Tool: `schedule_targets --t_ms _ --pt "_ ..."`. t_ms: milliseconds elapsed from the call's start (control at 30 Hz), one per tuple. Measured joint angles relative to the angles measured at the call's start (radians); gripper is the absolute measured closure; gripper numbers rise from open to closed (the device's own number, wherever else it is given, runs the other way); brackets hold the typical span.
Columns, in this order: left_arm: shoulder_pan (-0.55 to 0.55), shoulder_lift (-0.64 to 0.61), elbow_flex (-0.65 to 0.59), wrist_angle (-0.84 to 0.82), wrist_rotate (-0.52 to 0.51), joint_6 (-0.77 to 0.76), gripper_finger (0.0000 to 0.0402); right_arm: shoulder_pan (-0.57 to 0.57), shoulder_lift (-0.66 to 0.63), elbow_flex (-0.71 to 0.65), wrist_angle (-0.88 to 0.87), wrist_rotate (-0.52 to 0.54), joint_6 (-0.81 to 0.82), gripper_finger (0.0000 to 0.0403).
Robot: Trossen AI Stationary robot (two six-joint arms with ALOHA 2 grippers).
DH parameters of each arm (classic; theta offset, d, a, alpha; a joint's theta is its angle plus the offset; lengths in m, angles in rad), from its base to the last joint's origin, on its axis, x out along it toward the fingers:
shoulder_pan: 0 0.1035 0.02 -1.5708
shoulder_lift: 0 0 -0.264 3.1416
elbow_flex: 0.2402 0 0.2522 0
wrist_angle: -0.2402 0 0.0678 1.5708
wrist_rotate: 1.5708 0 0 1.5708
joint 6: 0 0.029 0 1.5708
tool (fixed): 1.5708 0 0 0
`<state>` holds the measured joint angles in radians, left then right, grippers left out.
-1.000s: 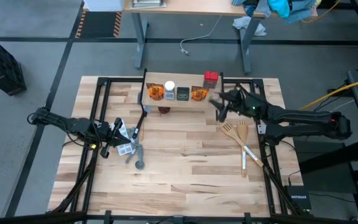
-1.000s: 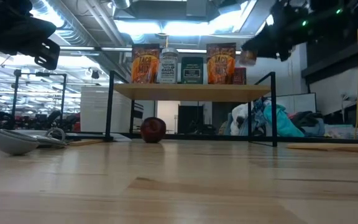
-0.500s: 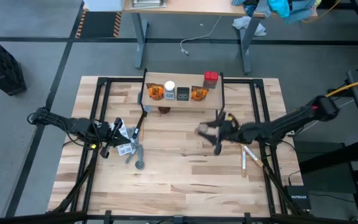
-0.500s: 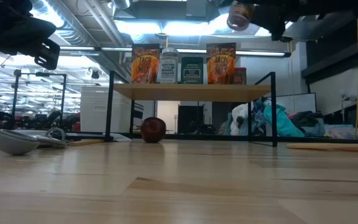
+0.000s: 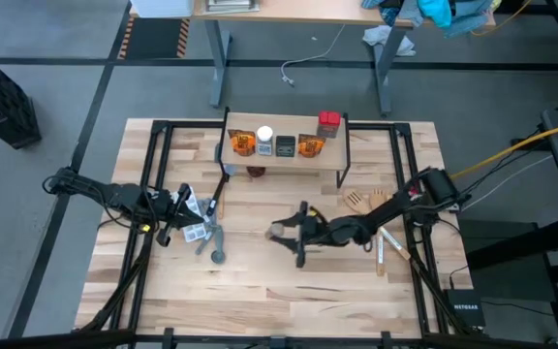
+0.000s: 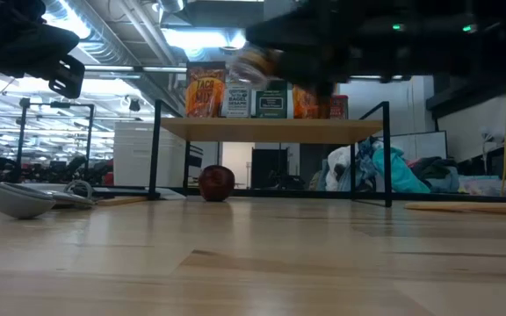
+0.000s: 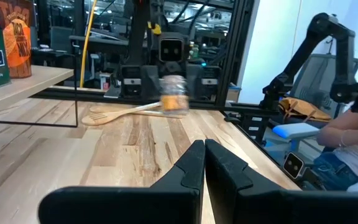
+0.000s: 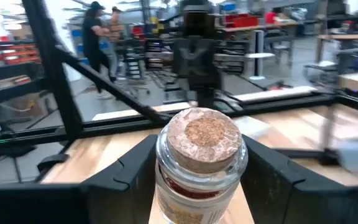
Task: Shelf spices
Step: Remove the transparent seasoning bottle from the shelf
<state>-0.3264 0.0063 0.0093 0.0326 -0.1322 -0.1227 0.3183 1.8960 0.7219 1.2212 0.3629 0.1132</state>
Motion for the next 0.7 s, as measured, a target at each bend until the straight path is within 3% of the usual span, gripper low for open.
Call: schedule_targets --t_ms 400,700 --pt "0.0 0.0 0.0 0.0 0.0 0.0 0.0396 -0.084 0.04 0.204 -0.249 -0.121 -0.045 0.021" --pt "0.0 0.0 0.0 0.012 -0.001 0.016 0.0396 -0.137 0.137 0.233 -0.231 -0.172 0.015 0.021"
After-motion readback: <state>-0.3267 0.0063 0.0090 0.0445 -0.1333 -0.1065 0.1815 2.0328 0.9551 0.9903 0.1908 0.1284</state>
